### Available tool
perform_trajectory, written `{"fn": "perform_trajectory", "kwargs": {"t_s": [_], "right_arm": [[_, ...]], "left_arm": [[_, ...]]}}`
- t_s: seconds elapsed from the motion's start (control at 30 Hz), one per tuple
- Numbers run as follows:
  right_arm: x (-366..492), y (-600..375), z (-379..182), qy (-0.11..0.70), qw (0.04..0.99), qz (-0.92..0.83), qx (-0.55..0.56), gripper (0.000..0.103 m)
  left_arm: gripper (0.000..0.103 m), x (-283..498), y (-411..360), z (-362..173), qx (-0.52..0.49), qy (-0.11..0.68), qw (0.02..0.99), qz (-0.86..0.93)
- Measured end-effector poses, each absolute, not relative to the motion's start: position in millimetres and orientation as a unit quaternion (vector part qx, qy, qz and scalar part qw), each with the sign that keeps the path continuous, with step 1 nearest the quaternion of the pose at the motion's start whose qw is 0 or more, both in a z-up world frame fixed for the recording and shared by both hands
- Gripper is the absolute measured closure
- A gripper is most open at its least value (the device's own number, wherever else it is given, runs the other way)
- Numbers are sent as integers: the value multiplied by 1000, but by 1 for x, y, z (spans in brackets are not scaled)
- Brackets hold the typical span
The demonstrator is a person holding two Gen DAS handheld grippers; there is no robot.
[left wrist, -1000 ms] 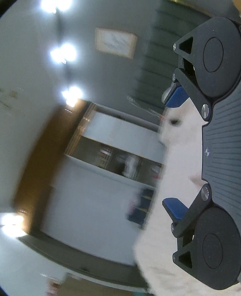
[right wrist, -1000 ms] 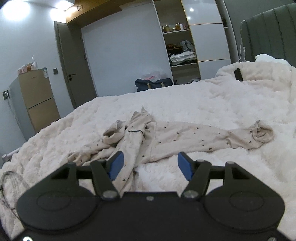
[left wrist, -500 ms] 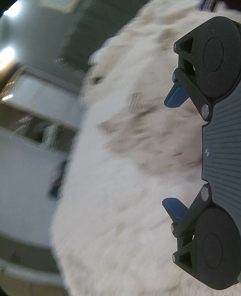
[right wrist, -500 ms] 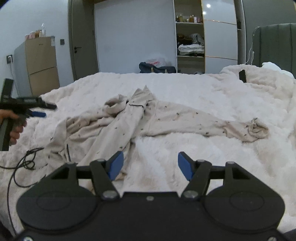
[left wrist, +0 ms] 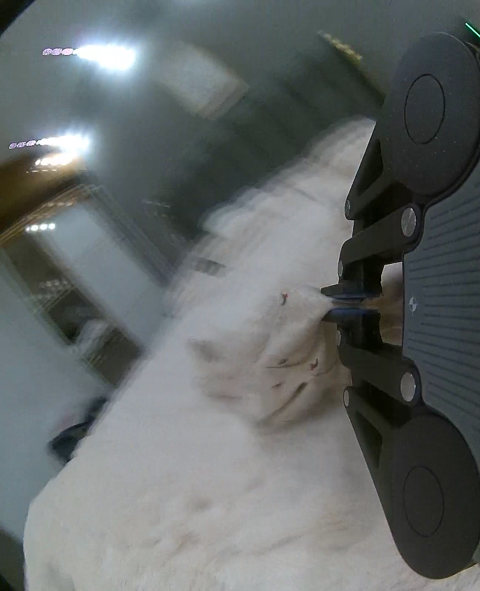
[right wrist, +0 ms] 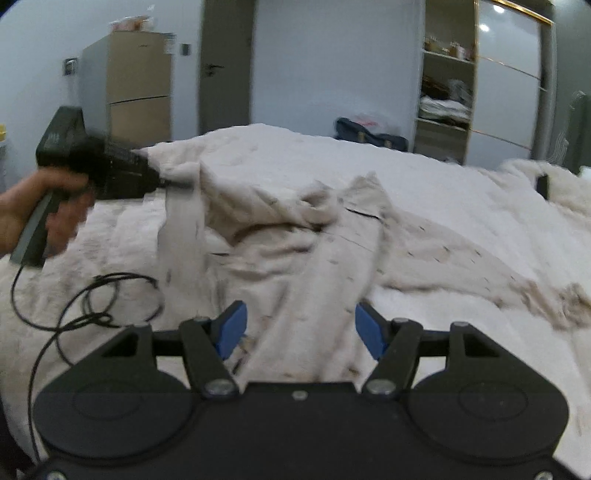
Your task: Fold clothes
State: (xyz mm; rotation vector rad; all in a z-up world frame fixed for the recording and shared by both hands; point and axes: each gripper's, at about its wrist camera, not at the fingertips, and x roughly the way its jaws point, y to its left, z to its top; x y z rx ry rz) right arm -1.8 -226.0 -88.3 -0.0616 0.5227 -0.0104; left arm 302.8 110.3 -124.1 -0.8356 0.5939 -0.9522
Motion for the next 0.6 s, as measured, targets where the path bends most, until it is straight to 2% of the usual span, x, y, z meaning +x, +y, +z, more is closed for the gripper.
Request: {"fn": "perform_trajectory", "kwargs": {"t_s": [0.1,0.23,0.3,0.33,0.37,0.4,0.43,0.53,0.6], "right_arm": [[2,-216,-87,260,965,2,-24,40],[4,-208,-85,262,965,8,-13,40],[5,-204,-85,265,964,14,-11,40],[6,-202,-85,266,964,17,-15,40],[7,-198,-85,268,963,21,-22,40],[7,-196,-84,269,963,23,-29,40],[8,-193,-84,269,962,25,-36,40],[13,-179,-81,271,959,31,-74,40],[16,-172,-78,266,959,37,-85,40]], "left_arm": [[99,307,174,-148,-565,176,714,-373],[89,297,223,-177,-628,155,730,-221],[88,299,217,-176,-599,185,748,-217],[78,302,208,-173,-583,201,752,-234],[57,304,198,-171,-565,216,756,-251],[44,306,187,-165,-533,238,769,-258],[26,306,173,-160,-490,267,789,-258],[24,306,134,-153,-366,338,832,-243],[24,299,103,-151,-241,401,850,-243]]}}
